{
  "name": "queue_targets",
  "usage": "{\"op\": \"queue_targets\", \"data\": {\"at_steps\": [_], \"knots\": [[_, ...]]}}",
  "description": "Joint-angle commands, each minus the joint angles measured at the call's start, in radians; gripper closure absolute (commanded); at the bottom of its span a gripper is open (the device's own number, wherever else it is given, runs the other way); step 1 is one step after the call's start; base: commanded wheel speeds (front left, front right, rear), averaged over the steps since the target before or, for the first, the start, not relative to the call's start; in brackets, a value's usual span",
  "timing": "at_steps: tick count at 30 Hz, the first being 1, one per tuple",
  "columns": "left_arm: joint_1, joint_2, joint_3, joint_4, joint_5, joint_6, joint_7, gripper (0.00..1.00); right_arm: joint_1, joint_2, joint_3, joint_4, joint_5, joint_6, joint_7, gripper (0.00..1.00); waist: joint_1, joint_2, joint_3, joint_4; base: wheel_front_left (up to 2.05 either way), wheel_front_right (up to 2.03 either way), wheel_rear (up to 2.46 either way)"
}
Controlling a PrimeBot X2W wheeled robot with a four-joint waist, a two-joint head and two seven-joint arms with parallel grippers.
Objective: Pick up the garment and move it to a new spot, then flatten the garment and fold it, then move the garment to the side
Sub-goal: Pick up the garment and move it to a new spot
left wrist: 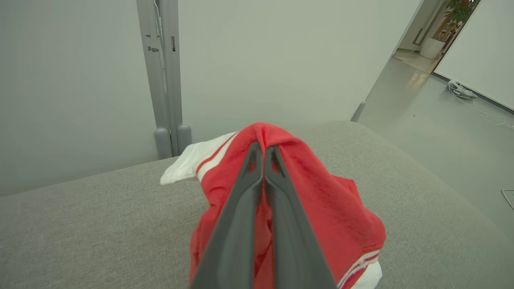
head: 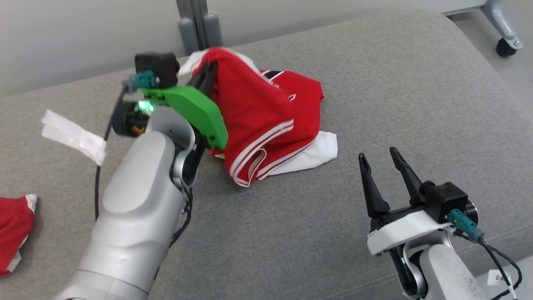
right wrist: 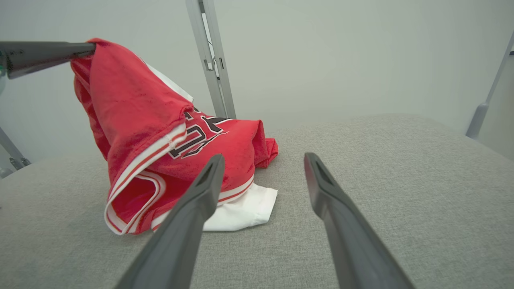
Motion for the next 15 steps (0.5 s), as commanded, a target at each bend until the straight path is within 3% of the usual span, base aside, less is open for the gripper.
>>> {"op": "queue_targets", "data": {"at_steps": [1,2,3,10,15], "knots": [[0.025,0.002,-0.012,0.024,-0.009,-0.006,-0.015,0.85,-0.011,-0.002,0.005,0.004,0.006,0.000,-0.008,0.00,0.0000,-0.0001,0.015,-0.010,0.00,0.00,0.00],[0.044,0.001,-0.028,0.047,-0.006,-0.014,-0.025,0.07,-0.015,-0.002,0.007,0.008,0.009,0.000,-0.009,0.00,0.0000,-0.0001,0.015,-0.009,0.00,0.00,0.00],[0.059,0.000,-0.035,0.065,-0.014,-0.019,-0.036,0.00,-0.017,-0.002,0.009,0.010,0.012,0.000,-0.009,0.00,0.0000,-0.0001,0.014,-0.006,0.00,0.00,0.00],[0.160,-0.002,-0.042,0.071,-0.075,-0.076,-0.217,0.00,-0.001,-0.002,0.003,0.021,-0.009,0.000,-0.013,0.00,0.0000,-0.0001,-0.017,0.029,0.00,0.00,0.00],[0.260,0.059,-0.016,-0.024,-0.072,-0.089,-0.312,0.00,0.024,-0.002,-0.013,0.017,-0.023,0.000,-0.013,0.00,0.0000,-0.0001,-0.040,0.075,0.00,0.00,0.00]]}}
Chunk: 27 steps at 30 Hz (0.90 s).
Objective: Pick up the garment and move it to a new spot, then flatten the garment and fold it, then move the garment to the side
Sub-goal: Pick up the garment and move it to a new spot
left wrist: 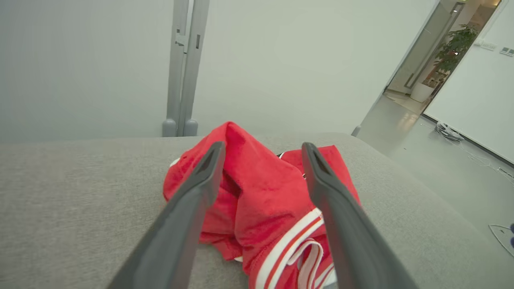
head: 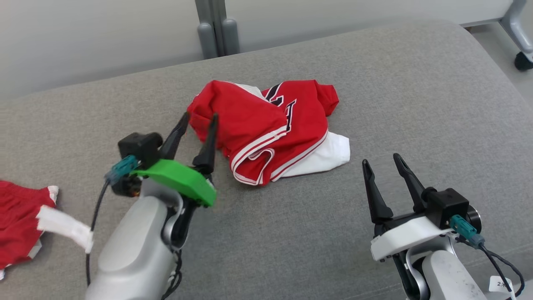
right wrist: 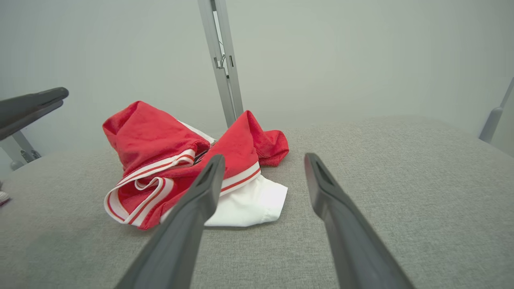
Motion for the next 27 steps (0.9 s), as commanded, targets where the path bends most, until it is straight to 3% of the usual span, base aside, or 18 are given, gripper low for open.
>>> {"op": "queue_targets", "data": {"at_steps": [1,8,14,27], "knots": [[0.046,0.024,0.019,-0.029,0.010,-0.001,-0.010,0.00,0.013,-0.002,-0.006,-0.002,-0.011,-0.001,-0.003,0.00,0.0000,-0.0001,-0.024,0.039,0.00,0.00,0.00],[0.286,0.071,0.189,-0.312,0.108,0.045,-0.015,0.00,0.035,-0.002,-0.031,-0.016,-0.027,0.000,0.018,0.00,0.0000,-0.0001,-0.059,0.113,0.00,0.00,0.00],[0.440,0.083,0.273,-0.439,0.209,0.060,-0.015,0.00,0.044,-0.002,-0.039,-0.021,-0.032,0.000,0.030,0.00,0.0000,-0.0001,-0.079,0.158,0.00,0.00,0.00],[0.557,0.036,0.376,-0.420,0.217,0.044,-0.015,0.00,0.085,-0.002,-0.078,-0.015,-0.022,-0.001,0.035,0.00,0.0000,-0.0001,-0.103,0.184,0.00,0.00,0.00]]}}
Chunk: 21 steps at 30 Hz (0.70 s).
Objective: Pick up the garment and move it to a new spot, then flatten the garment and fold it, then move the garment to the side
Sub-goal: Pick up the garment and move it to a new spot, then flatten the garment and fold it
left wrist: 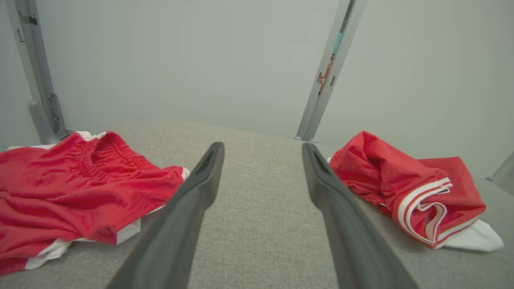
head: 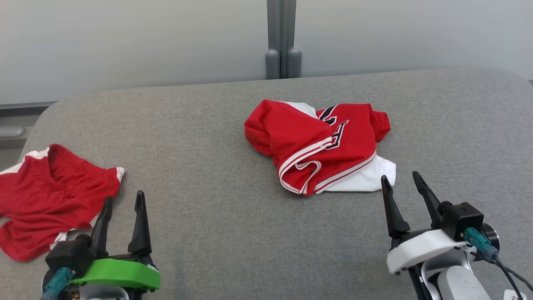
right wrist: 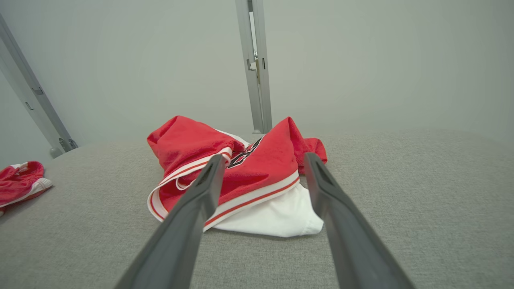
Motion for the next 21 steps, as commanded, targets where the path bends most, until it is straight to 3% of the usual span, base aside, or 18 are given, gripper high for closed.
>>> {"op": "queue_targets", "data": {"at_steps": [1,21], "knots": [[0.020,-0.005,0.012,0.010,-0.008,-0.005,0.000,0.00,0.017,-0.003,-0.010,-0.001,0.002,-0.001,0.000,0.00,0.0000,-0.0001,-0.002,-0.004,0.00,0.00,0.00],[0.044,-0.004,0.016,0.021,-0.018,0.006,0.000,0.00,0.042,-0.003,-0.018,-0.018,0.009,-0.001,0.007,0.00,0.0000,-0.0001,-0.004,-0.021,0.00,0.00,0.00]]}}
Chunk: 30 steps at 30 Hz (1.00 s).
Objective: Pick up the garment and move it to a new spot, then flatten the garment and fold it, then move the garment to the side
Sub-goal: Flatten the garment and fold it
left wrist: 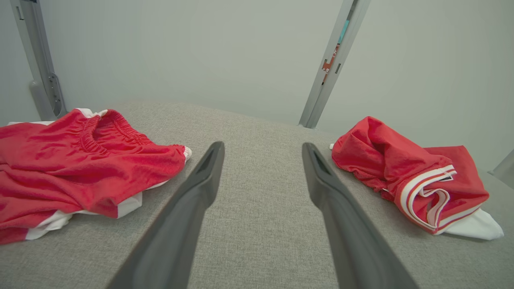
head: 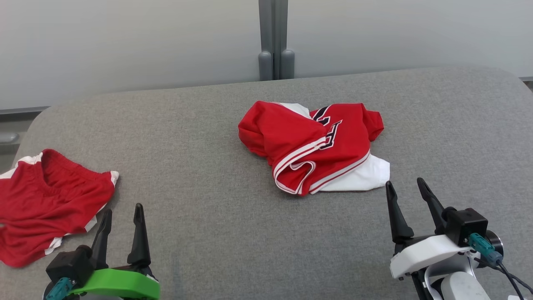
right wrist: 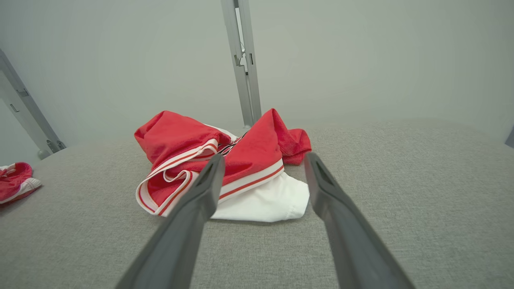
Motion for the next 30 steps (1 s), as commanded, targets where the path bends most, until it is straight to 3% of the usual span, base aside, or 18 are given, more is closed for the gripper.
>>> {"op": "queue_targets", "data": {"at_steps": [1,11,21,30], "knots": [[0.009,0.004,-0.003,-0.004,-0.002,0.005,0.000,0.00,0.008,-0.003,0.004,-0.001,0.002,-0.001,-0.002,0.00,0.0000,0.0000,0.001,0.004,0.00,0.00,0.00],[-0.014,0.001,-0.015,-0.020,0.003,0.005,0.000,0.00,-0.087,-0.003,0.106,0.072,0.014,-0.001,0.046,0.00,0.0000,0.0000,0.035,0.036,0.00,0.00,0.00],[-0.071,-0.009,-0.038,-0.019,0.003,-0.009,0.000,0.00,-0.345,-0.003,0.256,0.382,0.122,-0.001,0.164,0.00,0.0000,0.0000,0.109,0.100,0.00,0.00,0.00],[-0.100,-0.023,-0.052,-0.003,0.007,-0.021,0.000,0.00,-0.489,-0.003,0.300,0.640,0.227,-0.001,0.127,0.00,0.0000,0.0000,0.131,0.165,0.00,0.00,0.00]]}}
